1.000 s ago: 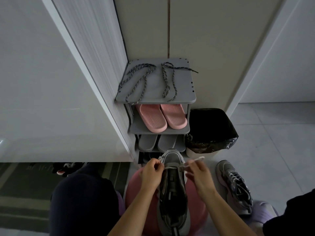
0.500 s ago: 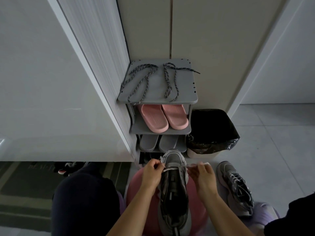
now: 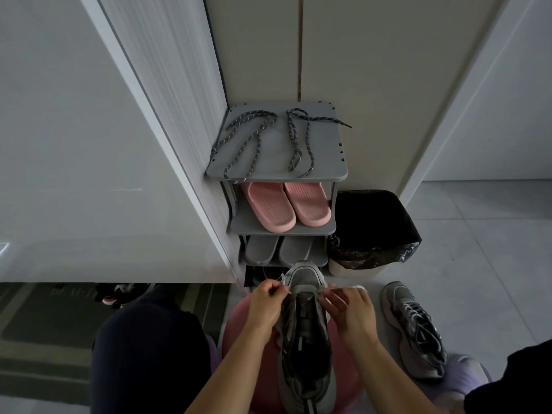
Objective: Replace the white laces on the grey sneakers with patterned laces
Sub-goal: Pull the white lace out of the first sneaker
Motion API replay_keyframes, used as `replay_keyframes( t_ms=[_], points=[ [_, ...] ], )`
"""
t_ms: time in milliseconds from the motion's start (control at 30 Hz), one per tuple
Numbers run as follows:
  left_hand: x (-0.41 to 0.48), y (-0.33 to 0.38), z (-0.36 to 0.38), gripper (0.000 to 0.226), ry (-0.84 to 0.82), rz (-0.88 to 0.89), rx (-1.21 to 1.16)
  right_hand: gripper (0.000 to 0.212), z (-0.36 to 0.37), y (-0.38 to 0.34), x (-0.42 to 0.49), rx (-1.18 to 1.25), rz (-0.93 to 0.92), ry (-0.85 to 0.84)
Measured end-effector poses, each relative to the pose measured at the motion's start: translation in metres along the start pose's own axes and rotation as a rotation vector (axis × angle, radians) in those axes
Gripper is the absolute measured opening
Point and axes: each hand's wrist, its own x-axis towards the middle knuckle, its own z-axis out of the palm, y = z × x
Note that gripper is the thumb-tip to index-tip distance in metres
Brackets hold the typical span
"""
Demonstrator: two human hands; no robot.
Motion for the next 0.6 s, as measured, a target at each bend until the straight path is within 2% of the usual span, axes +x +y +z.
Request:
replay_keyframes(
  t_ms=[67, 133, 200, 300, 400, 467, 533, 600],
  points=[
    [-0.002, -0.002, 0.002, 0.006, 0.006, 0.017, -0.021, 0.025, 0.003, 0.000, -0.002, -0.274, -0.057, -0.121],
    [-0.005, -0.003, 0.004, 0.002, -0.009, 0.039, -0.038, 0.017, 0.003, 0.003, 0.003, -0.530, -0.093, -0.172],
    [-0.006, -0.003, 0.007, 0.006, -0.005, 0.090, 0.000, 0.007, 0.001, 0.004, 0.011, -0.750, -0.155, -0.119],
    [-0.007, -0.006, 0.011, 0.003, 0.108, 0.221, 0.133, 0.017, 0.000, 0.008, 0.014, -0.919, -0.283, 0.000],
    [-0.012, -0.011, 0.016, 0.006, 0.205, 0.309, 0.165, 0.017, -0.001, 0.009, 0.015, -0.817, -0.316, 0.023],
    [-0.013, -0.013, 0.019, 0.001, 0.251, 0.321, 0.171, 0.014, 0.000, 0.006, 0.017, -0.561, -0.218, 0.051],
    [-0.012, -0.011, 0.020, 0.007, 0.274, 0.297, 0.172, 0.014, 0.002, 0.006, 0.016, -0.209, -0.076, 0.120],
    [-0.009, -0.007, 0.017, 0.005, 0.294, 0.195, 0.026, 0.018, 0.000, 0.006, 0.015, -0.036, 0.022, 0.167]
  ],
)
